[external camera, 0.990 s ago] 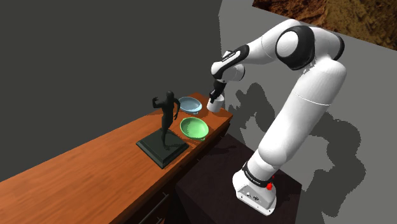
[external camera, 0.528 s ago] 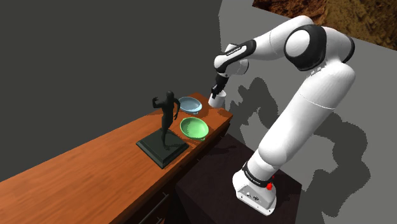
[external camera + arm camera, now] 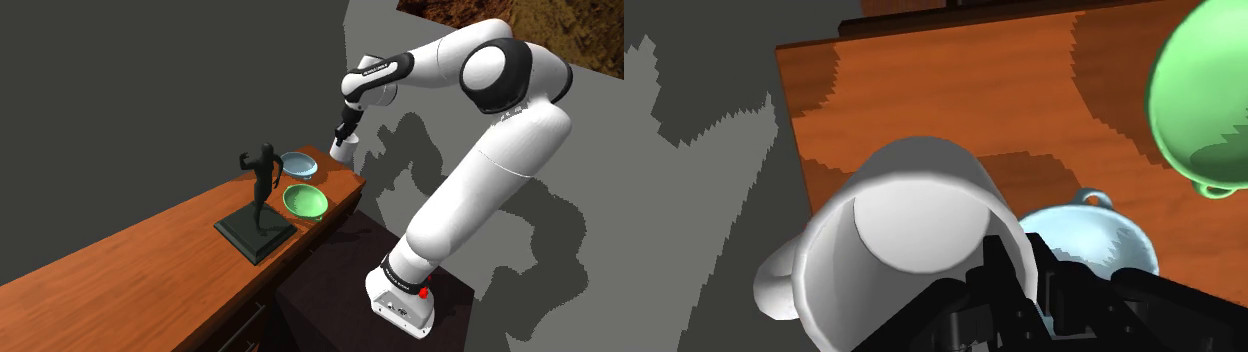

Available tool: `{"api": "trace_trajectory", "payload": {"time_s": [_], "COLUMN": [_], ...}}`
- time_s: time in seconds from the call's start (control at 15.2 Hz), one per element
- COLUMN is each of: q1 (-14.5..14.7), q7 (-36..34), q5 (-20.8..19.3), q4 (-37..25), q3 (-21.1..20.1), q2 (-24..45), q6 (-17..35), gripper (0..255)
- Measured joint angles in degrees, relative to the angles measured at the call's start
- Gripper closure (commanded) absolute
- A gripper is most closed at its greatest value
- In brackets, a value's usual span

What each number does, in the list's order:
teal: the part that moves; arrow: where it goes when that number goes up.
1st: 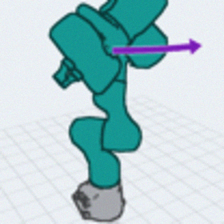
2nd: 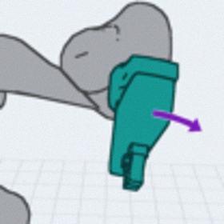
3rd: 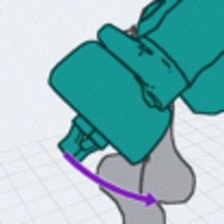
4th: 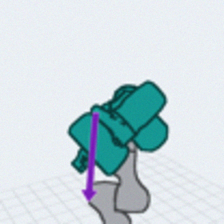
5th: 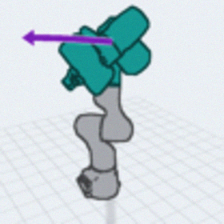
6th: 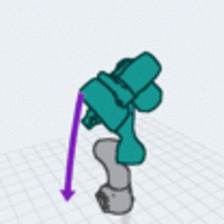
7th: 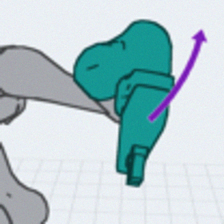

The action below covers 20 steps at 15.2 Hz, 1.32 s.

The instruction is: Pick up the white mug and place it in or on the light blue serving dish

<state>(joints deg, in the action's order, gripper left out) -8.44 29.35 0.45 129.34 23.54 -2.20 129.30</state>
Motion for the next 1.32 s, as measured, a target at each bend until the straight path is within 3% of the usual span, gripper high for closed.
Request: {"api": "trace_trajectory", "payload": {"time_s": [0.33, 1.06, 1.32], "q1": [1.9, 7.51, 7.69], "q7": [-3.82, -13.92, -14.13], "q5": [0.18, 2.69, 3.08], "q4": [-4.05, -18.05, -17.08], "q3": [-2.06, -7.56, -7.81], "q2": [0.63, 9.65, 10.82], "q6": [-3.41, -8.69, -6.6], "gripper": [255, 255, 255]}}
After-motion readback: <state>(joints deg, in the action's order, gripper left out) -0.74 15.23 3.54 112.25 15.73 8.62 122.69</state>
